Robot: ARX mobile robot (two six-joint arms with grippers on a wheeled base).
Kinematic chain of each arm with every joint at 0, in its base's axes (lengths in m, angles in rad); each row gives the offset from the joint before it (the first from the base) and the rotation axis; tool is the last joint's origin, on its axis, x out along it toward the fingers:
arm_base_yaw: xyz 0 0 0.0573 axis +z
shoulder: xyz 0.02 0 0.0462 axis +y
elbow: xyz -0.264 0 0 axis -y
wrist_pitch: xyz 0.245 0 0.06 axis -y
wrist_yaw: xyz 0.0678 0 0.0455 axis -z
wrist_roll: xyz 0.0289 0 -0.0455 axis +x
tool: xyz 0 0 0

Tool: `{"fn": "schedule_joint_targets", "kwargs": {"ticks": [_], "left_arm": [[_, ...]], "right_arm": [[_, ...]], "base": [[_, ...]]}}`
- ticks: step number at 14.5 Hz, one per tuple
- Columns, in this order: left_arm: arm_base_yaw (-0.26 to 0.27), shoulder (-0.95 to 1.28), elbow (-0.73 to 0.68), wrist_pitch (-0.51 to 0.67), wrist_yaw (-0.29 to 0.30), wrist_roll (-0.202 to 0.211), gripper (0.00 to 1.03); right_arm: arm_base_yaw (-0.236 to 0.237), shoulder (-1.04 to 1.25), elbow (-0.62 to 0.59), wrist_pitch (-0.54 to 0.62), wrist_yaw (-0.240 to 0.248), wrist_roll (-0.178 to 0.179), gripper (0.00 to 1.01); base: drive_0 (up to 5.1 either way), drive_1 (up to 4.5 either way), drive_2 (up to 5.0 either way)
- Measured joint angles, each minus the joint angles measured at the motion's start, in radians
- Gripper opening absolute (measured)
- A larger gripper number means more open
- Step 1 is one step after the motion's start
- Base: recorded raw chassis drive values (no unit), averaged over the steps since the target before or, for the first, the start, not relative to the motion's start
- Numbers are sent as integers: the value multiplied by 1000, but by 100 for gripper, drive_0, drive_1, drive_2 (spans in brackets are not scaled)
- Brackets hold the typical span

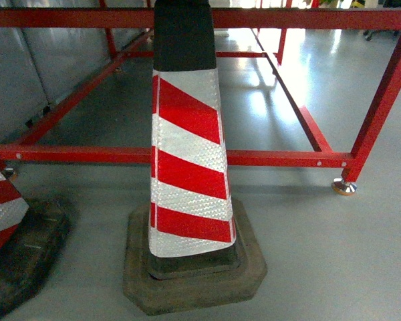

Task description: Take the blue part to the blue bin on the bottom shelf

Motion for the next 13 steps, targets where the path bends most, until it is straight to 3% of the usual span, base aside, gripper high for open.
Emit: {"fn": "schedule_joint_targets", "kwargs": {"ticks": [13], "left_arm": [[0,0,0,0,0,0,98]], "right_arm": [[0,0,0,0,0,0,98]], "base": [[0,0,0]]}}
